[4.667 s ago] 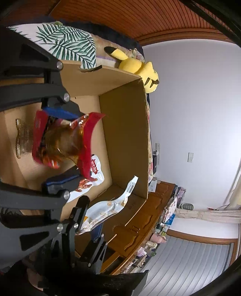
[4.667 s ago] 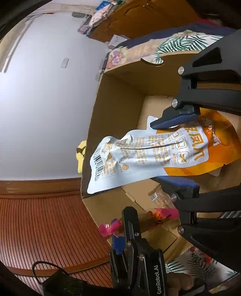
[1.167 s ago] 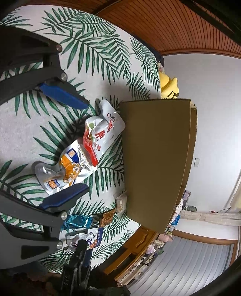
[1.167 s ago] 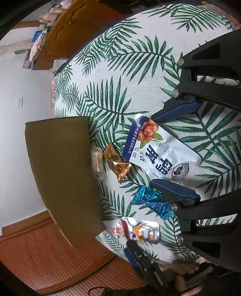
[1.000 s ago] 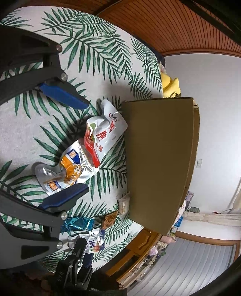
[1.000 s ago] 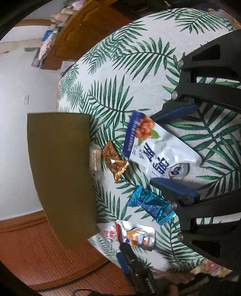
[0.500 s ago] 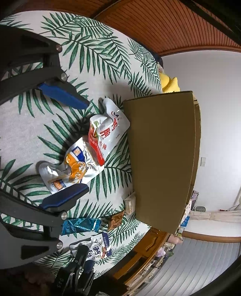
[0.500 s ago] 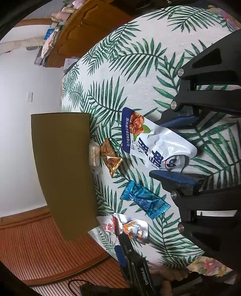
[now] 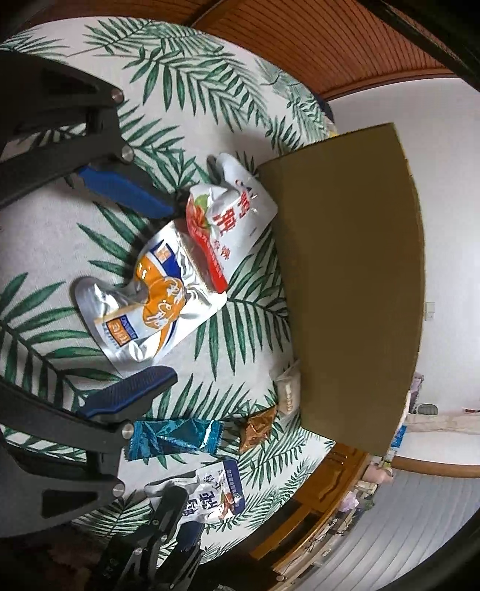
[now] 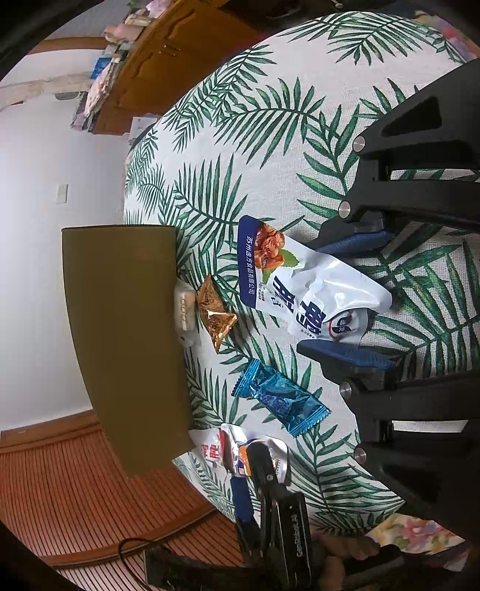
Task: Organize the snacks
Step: 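Grasp the silver-orange pouch with the left gripper while the right gripper holds the white pouch, then lift both held pouches and carry them over the cardboard box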
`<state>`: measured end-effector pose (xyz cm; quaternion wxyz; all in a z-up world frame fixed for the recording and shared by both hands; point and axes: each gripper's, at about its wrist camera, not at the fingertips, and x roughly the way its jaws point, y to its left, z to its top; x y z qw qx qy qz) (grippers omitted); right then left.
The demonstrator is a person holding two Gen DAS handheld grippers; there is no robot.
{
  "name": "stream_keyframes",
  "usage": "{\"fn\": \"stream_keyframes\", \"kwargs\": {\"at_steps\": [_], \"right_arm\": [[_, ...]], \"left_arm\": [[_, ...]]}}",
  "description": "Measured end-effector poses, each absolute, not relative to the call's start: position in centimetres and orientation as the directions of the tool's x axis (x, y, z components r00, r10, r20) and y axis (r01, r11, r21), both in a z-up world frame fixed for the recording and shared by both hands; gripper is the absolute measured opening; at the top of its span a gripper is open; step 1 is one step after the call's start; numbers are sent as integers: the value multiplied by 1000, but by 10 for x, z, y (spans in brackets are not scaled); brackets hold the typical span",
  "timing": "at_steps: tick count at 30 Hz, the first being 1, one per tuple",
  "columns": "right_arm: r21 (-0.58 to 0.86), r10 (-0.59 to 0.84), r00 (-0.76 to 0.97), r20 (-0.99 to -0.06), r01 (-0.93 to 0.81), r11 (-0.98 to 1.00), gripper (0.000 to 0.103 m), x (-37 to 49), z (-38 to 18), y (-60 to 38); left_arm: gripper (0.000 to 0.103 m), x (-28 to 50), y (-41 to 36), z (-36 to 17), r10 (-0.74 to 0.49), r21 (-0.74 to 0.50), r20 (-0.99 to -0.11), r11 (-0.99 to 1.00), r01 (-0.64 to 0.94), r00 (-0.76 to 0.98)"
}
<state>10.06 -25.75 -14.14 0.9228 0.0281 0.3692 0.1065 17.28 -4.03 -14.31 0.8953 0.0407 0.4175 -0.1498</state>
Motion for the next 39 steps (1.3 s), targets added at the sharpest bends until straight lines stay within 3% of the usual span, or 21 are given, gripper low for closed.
{"fn": "stream_keyframes", "kwargs": {"at_steps": [6,9,10,12,23,27,39], "right_arm": [[130,220,707,-672,-179,975,44,100,-142,-258],[130,219,708,-672,-178,975,44,100,-142,-258],[129,218,709,-671,-178,975,44,100,-142,-258],[130,219,710,-669,-179,975,44,100,-142,-258],[148,238,714,-659,-187,971,43,97,-142,-260],[185,280,708,-648,-210,960,37,95,-139,-263],[191,309,724,-617,-243,951,31,85,-123,-263]], "left_arm": [[81,173,-43,-148,-220,-33,-763,953,302,608],[58,167,-43,-146,-241,-38,-744,947,320,623],[44,165,-42,-144,-244,-41,-738,947,319,629],[34,163,-39,-141,-269,-67,-725,944,324,634],[28,138,-27,-137,-326,-113,-692,930,349,645],[19,126,-17,-128,-345,-140,-632,931,336,694],[18,118,-11,-107,-375,-161,-584,923,350,720]]}}
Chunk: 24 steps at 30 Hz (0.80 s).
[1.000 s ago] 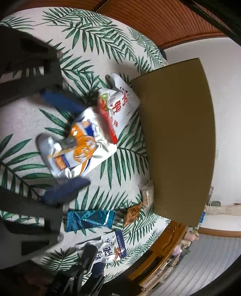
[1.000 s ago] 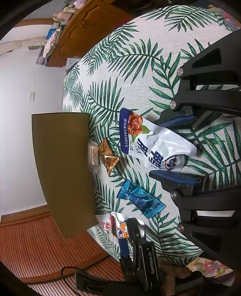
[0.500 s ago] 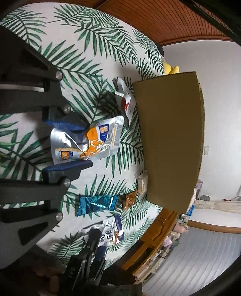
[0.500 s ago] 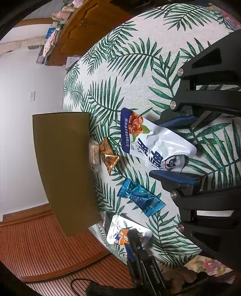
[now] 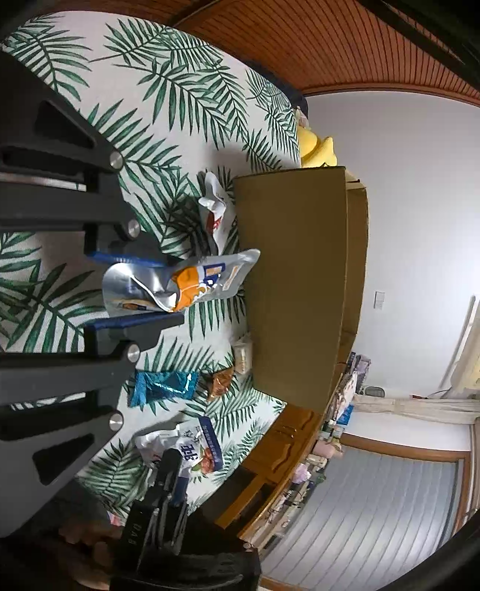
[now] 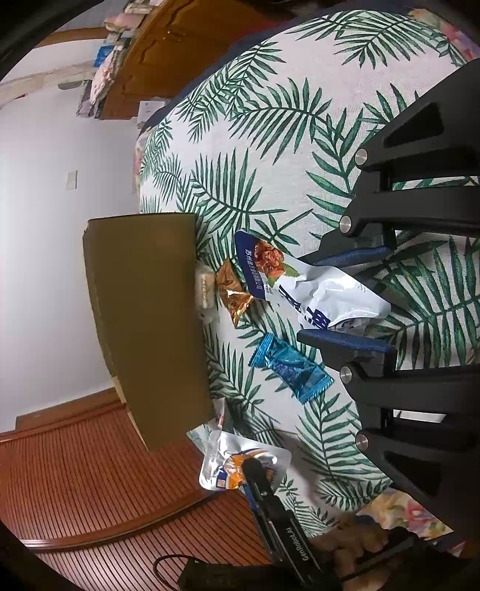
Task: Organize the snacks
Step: 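Lift both held pouches and carry them over the cardboard box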
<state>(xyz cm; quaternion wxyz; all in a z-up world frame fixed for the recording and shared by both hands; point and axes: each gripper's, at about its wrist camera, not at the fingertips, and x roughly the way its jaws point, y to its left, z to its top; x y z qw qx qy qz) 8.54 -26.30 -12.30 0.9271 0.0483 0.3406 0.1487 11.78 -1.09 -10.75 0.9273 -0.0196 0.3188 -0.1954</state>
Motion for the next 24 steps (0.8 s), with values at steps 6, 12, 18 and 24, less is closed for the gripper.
{"fn": "stream_keyframes", "kwargs": {"at_steps": [6,12,18,24], "right_arm": [[199,317,736,-598,-246,949,30,80,-116,-265],[205,323,761,-563,-251,946,31,78,-98,-271],[158,307,789,-532,-264,952,31,95,-65,-272],[96,285,811,-511,-276,956,31,123,-31,-269]], "left_arm": [[19,116,-10,-96,-385,-162,-562,919,360,732],[19,124,-8,-75,-386,-155,-535,919,361,751],[19,154,-6,-41,-384,-145,-502,921,363,775],[19,187,2,-12,-398,-179,-482,917,357,780]]}}
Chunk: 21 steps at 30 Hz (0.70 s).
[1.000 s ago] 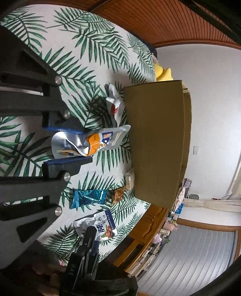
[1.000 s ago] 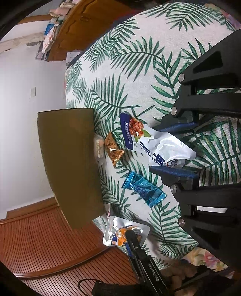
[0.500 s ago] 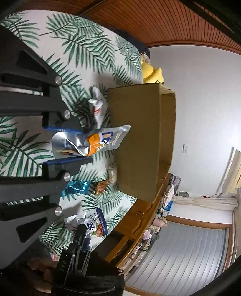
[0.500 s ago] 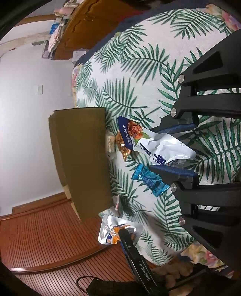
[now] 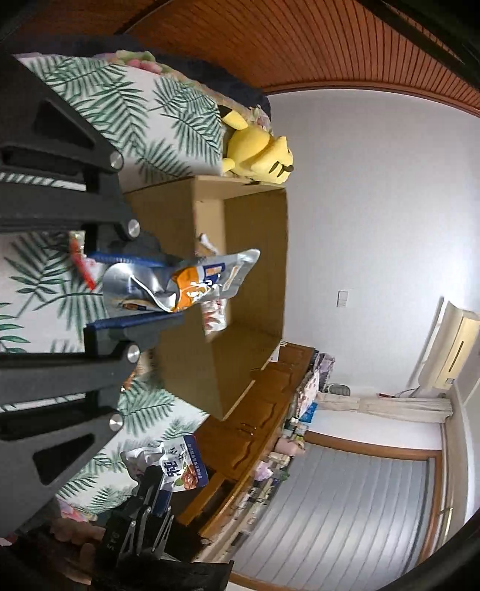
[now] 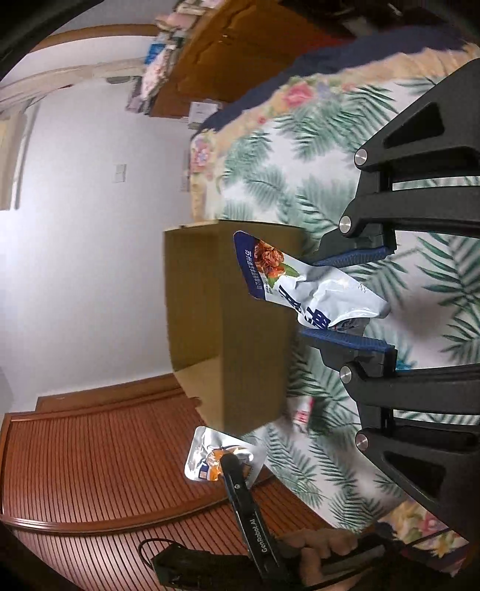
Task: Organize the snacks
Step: 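Lift both held pouches and carry them over the cardboard box, then open both grippers to drop the pouches into the box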
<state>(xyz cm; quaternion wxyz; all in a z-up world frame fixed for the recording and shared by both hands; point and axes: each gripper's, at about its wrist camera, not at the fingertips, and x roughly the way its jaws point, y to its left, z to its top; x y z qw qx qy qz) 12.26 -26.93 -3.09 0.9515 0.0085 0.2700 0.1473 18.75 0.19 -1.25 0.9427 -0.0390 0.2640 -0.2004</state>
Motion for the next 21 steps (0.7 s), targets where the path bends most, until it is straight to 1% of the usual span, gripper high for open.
{"fn": "stream_keyframes", "kwargs": {"at_steps": [5,11,19,21], "right_arm": [[61,262,810,-525,-272,960,31,146,-9,-263],[41,265,804,-533,-288,957,31,176,8,-248],[33,252,799,-546,-281,959,31,219,15,-219],[30,253,800,-544,-282,959,31,226,15,-211]], "left_arm": [[19,212,8,2,-412,-211,-483,911,354,773],[19,239,0,12,-381,-165,-498,923,347,779],[19,286,-28,3,-350,-97,-556,928,359,754],[19,294,-33,3,-353,-104,-563,927,359,748]]}}
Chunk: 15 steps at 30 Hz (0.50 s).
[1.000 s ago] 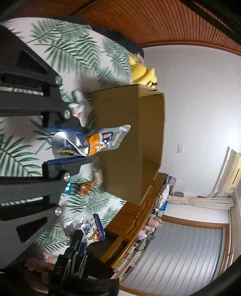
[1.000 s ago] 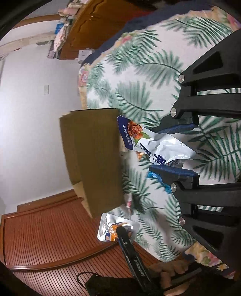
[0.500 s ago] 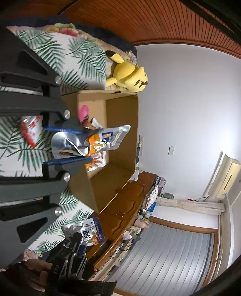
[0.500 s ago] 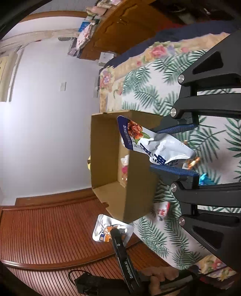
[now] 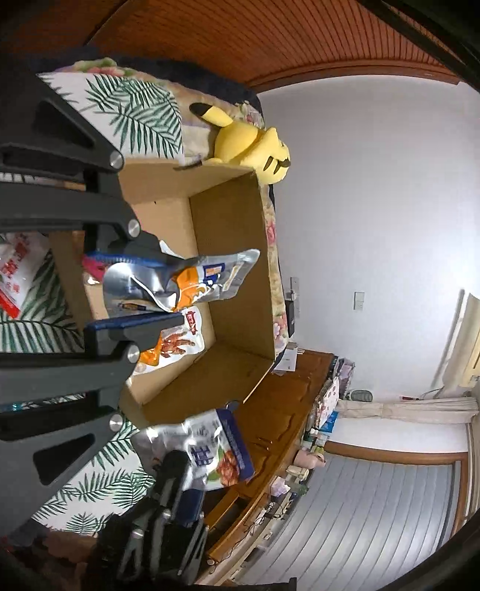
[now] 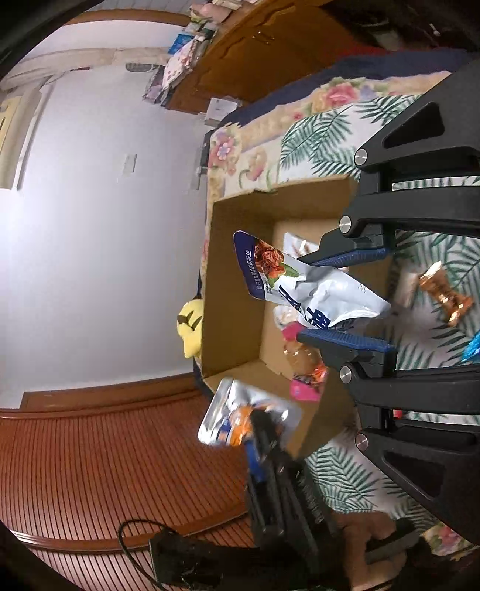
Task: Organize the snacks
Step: 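Open both grippers to drop the pouches into the box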
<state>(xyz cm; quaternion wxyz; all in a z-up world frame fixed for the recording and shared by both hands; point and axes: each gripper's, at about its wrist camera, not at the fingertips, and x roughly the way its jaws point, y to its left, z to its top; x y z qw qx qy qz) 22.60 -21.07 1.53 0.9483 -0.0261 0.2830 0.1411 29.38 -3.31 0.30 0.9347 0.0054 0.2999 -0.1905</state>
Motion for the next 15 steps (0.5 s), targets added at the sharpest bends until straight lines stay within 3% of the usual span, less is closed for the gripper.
{"fn": "stream_keyframes", "kwargs": {"at_steps": [7,15], "right_arm": [[13,213,798,-563,-249,968,31,250,1,-192],[88,199,803,-562,-181,979,31,263,-16,-208]], "left_arm": [[19,304,-40,-5,-338,-106,-580,933,344,741],[20,314,-38,-19,-308,-107,-605,945,308,734]]}}
